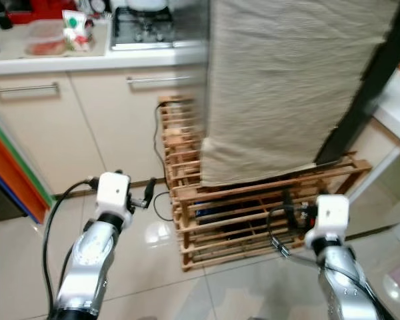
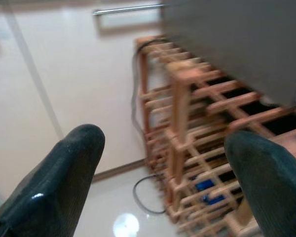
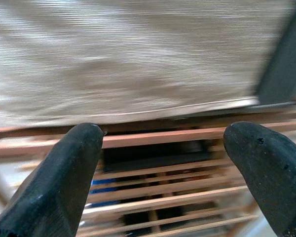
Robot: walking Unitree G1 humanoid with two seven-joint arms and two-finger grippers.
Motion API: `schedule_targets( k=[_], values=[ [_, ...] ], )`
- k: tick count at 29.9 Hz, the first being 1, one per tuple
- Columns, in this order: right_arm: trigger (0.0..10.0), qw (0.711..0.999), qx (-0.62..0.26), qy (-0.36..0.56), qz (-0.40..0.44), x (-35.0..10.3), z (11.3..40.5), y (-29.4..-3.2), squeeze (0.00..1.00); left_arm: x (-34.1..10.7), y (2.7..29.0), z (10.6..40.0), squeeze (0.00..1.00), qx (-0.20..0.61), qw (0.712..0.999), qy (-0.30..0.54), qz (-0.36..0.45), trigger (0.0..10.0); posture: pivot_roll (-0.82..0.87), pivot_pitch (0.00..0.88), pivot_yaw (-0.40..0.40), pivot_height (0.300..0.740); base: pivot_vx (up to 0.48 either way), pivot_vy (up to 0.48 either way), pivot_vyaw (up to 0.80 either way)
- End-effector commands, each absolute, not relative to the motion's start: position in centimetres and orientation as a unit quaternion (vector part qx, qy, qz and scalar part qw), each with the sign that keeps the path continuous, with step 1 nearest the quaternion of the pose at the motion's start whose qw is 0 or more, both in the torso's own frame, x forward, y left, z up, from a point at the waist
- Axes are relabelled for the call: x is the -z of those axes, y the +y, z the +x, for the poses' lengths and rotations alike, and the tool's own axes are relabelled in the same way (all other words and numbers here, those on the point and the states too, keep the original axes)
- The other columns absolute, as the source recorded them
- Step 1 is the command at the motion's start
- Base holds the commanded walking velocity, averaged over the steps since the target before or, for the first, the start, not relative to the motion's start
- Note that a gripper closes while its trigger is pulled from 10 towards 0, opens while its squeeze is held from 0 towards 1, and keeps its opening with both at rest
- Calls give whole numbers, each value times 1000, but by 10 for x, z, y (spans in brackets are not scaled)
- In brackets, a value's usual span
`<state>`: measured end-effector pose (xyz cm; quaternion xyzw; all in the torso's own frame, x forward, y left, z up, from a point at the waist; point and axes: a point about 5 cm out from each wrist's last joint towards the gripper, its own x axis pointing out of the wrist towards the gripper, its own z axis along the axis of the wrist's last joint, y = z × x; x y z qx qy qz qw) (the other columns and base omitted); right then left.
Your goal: Restocking fridge
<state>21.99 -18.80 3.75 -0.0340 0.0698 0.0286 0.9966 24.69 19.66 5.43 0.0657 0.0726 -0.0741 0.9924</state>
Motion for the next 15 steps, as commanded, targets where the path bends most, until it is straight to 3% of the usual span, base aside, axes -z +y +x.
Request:
schedule_targets(
  k=[1, 4, 6, 10, 15],
  values=[
    [10000, 998, -27, 50, -41, -45, 219, -197, 0, -62, 187, 247, 0, 93, 993, 43, 60, 10000, -32, 0, -14, 740, 0, 0, 0],
    [10000, 998, -26, 50, -30, -46, 225, -194, 0, -64, 181, 247, 0, 91, 995, 32, 37, 10000, -28, 0, -22, 740, 0, 0, 0],
    [10000, 998, -39, 38, -15, -54, 244, -182, 0, -74, 171, 260, 0, 81, 997, 12, 13, 10000, -22, 0, -31, 740, 0, 480, 0],
    [10000, 998, -46, 33, -14, -57, 249, -178, 0, -78, 169, 265, 0, 74, 997, 9, 5, 10000, -18, 0, -35, 740, 0, 480, 0],
    [10000, 998, -58, 33, -7, -60, 264, -170, 0, -81, 173, 271, 0, 60, 998, 3, 16, 10000, 19, 0, -45, 740, 0, 480, 682]
  ],
)
